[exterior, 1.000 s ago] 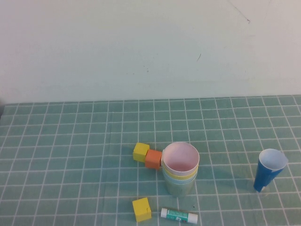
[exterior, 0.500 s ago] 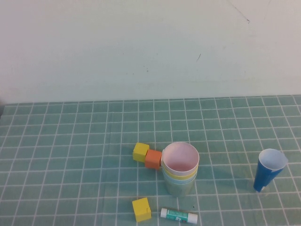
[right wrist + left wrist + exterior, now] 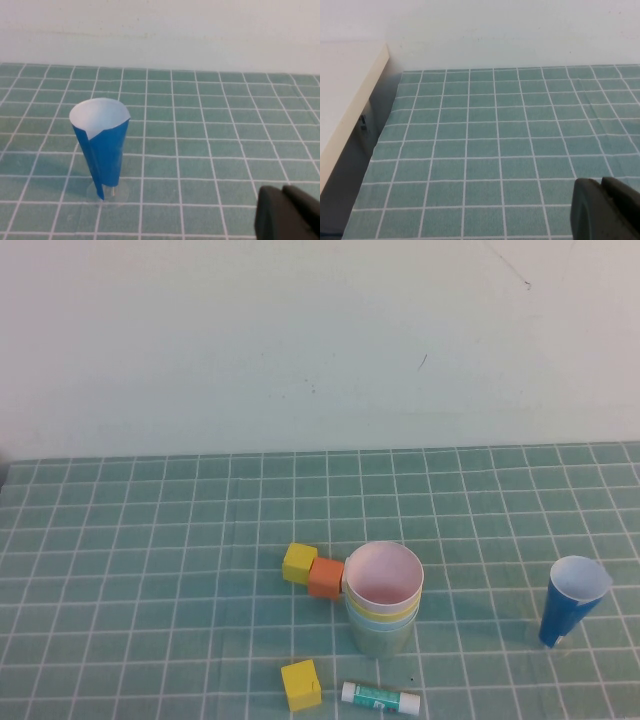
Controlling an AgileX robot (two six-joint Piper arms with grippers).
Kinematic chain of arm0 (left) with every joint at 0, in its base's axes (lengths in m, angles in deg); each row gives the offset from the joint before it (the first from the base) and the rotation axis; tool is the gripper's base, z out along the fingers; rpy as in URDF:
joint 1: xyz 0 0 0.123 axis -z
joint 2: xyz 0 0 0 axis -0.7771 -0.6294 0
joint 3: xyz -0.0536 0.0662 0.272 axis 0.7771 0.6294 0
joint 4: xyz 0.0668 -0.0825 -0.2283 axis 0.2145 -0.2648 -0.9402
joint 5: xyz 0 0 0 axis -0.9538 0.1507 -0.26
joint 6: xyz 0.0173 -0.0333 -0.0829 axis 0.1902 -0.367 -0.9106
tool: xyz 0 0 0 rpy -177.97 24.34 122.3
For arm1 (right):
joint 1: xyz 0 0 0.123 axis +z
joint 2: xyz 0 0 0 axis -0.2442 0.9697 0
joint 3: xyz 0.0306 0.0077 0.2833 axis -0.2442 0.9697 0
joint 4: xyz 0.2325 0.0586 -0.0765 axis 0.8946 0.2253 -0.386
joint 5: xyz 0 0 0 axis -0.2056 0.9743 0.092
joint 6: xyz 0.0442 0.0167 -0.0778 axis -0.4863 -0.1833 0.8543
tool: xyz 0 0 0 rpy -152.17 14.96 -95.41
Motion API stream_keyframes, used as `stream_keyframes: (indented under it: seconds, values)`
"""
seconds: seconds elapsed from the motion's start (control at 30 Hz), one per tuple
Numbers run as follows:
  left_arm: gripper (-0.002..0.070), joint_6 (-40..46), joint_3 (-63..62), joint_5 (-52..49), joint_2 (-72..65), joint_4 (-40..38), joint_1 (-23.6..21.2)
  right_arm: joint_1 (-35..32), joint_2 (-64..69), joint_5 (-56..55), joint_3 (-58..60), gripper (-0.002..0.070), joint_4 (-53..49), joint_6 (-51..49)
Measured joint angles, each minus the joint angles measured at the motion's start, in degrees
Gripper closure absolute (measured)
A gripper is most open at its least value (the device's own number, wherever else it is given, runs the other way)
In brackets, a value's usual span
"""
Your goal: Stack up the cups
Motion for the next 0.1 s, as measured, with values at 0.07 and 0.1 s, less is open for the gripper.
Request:
stream_keyframes:
  seconds: [0.07,0.1]
  values:
    - [0.0676,0.0,0.0,0.0,0.0,0.0,0.0,0.0,0.0,0.0,0.0,0.0679,0.0,0.0]
    - [0.0676,0.0,0.0,0.0,0.0,0.0,0.0,0.0,0.0,0.0,0.0,0.0679,0.0,0.0]
